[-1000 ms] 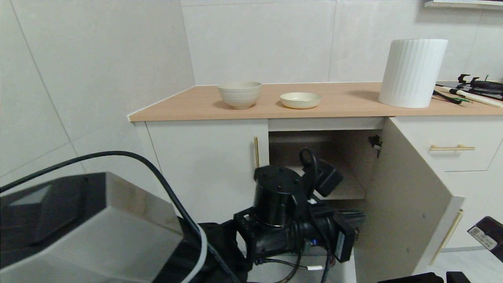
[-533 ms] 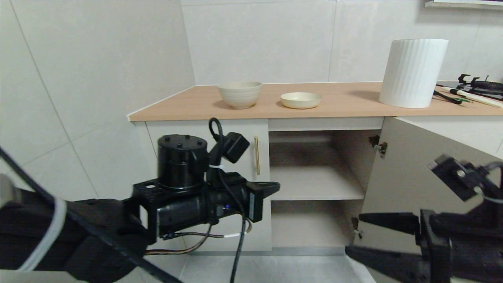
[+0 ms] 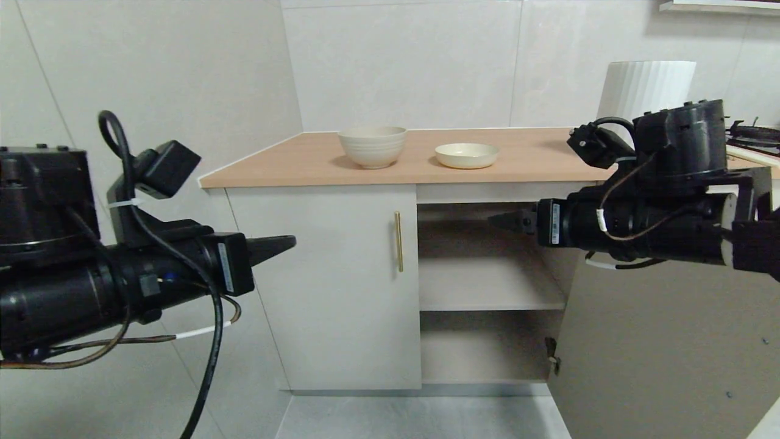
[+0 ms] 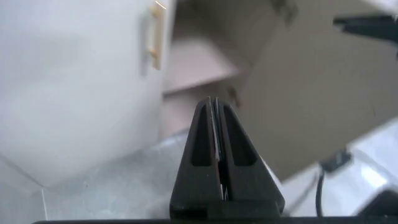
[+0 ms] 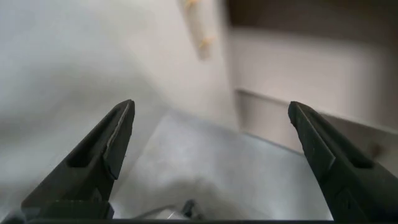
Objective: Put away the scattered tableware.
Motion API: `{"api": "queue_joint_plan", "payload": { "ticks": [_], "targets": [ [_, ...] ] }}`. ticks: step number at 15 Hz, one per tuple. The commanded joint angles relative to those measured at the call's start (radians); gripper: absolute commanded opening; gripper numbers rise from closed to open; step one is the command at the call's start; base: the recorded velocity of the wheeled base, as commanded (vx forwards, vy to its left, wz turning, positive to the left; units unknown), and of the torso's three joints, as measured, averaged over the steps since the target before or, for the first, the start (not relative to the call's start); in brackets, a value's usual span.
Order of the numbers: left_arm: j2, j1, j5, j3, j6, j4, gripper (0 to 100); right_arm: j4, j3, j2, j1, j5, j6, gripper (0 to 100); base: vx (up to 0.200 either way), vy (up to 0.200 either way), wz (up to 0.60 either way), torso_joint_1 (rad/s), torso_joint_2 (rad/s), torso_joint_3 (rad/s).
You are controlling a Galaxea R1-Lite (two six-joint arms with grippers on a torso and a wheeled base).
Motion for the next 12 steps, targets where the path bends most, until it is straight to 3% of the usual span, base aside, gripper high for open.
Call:
{"api": "queue_joint_plan", "payload": {
  "ticks": [1, 4, 5, 12],
  "targets": [
    [-0.048, 0.035, -0.003, 0.009, -0.016, -0.001, 0, 0.048, -0.016, 0.045, 0.023, -0.051, 0.016, 100, 0.000, 0.000, 0.00, 0.000, 0.00, 0.000],
    [-0.054, 0.039, 0.000, 0.014, -0.015, 0.002, 0, 0.053, 0.030, -0.029, 0.050, -0.091, 0.016, 100, 0.000, 0.000, 0.00, 0.000, 0.00, 0.000],
    [-0.060, 0.055, 0.000, 0.012, -0.015, 0.002, 100, 0.053, 0.048, -0.061, 0.050, -0.091, 0.016, 100, 0.000, 0.000, 0.00, 0.000, 0.00, 0.000],
    [-0.075, 0.058, -0.019, 0.017, -0.019, -0.008, 100, 0.105, 0.066, -0.093, 0.087, -0.092, 0.014, 100, 0.000, 0.000, 0.00, 0.000, 0.00, 0.000]
  ]
}}
